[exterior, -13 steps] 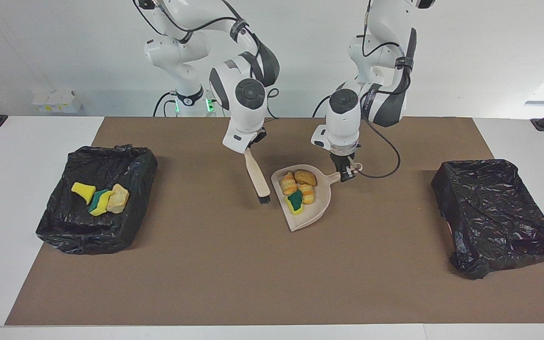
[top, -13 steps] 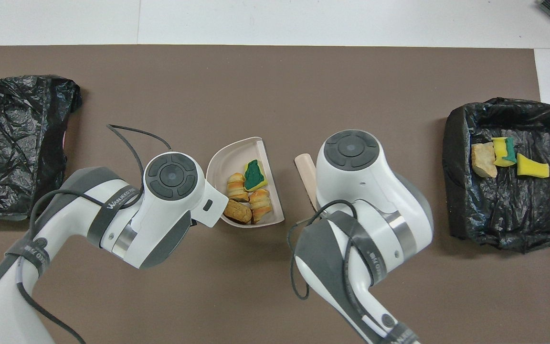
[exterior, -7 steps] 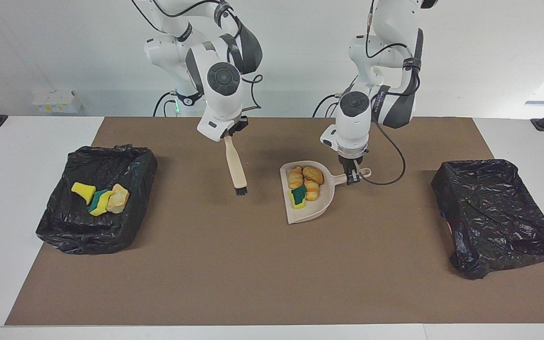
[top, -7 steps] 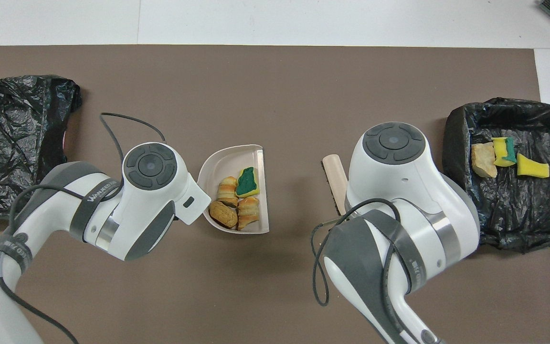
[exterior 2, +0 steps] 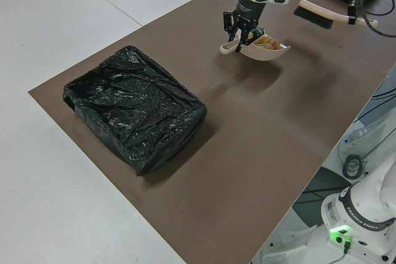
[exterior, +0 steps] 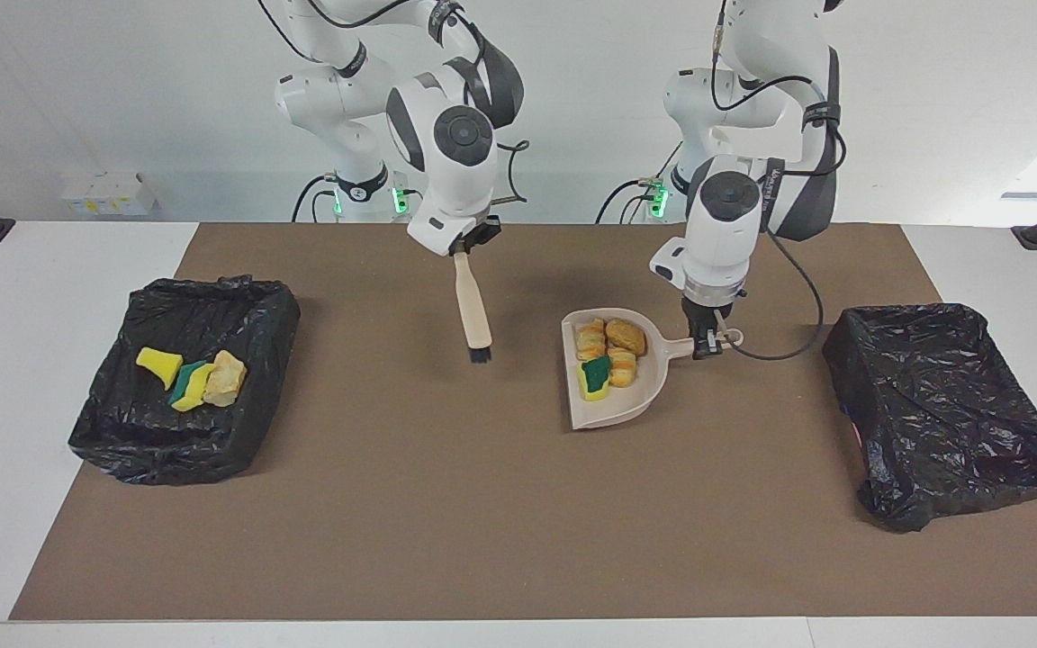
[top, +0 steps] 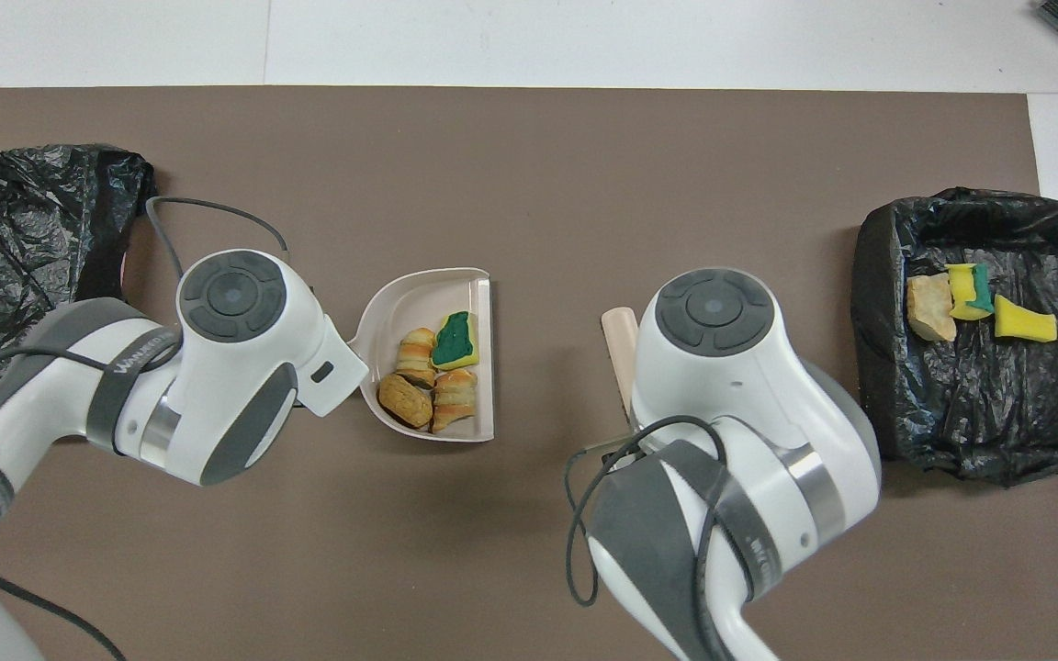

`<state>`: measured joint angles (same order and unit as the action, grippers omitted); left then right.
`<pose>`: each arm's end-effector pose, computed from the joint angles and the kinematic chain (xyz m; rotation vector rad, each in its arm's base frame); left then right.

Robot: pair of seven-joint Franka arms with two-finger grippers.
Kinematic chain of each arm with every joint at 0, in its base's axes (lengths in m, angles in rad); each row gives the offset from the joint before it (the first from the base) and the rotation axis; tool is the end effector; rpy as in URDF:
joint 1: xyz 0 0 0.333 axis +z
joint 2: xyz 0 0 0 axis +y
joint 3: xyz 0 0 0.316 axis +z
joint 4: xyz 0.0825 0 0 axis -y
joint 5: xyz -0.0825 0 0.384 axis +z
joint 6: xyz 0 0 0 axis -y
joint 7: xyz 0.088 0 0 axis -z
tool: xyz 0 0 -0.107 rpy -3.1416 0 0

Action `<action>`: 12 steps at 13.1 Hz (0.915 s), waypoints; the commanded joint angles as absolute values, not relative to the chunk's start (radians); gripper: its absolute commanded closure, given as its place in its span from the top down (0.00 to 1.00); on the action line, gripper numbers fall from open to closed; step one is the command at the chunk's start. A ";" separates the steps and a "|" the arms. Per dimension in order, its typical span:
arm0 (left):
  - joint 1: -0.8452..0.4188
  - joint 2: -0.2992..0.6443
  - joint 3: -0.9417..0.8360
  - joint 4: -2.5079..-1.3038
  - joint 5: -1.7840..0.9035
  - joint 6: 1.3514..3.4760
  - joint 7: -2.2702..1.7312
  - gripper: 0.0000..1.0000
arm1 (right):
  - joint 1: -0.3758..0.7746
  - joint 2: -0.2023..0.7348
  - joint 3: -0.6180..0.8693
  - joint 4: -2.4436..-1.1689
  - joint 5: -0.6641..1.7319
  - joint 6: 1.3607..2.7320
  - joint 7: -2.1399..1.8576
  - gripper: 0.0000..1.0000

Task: Sweep and dump trash in bin
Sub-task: 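Carry the dustpan to the bin with the left gripper while the right drops the brush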

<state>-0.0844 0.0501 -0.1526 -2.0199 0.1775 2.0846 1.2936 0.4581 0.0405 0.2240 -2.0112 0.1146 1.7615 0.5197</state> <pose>0.5512 -0.1232 0.4283 -2.0756 2.1729 0.0919 0.4038 0.3399 0.4143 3.0337 0.1904 -0.4671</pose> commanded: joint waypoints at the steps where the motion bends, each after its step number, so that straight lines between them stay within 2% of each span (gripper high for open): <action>1: 0.030 -0.017 -0.156 -2.031 0.140 2.042 1.412 0.00 | 0.555 0.093 0.224 -2.008 0.141 1.841 0.671 0.00; 4: 0.197 -0.022 -0.150 -1.994 0.043 2.022 1.564 0.00 | 0.633 0.221 0.225 -1.916 0.184 1.900 0.823 0.00; 9: 0.409 0.006 -0.144 -1.924 0.024 2.052 1.683 0.00 | 0.673 0.248 0.225 -1.933 0.198 2.006 0.799 0.00; 12: 0.506 0.086 -0.143 -1.800 0.032 2.042 1.813 0.00 | 0.698 0.265 0.225 -1.968 0.195 2.034 0.778 0.00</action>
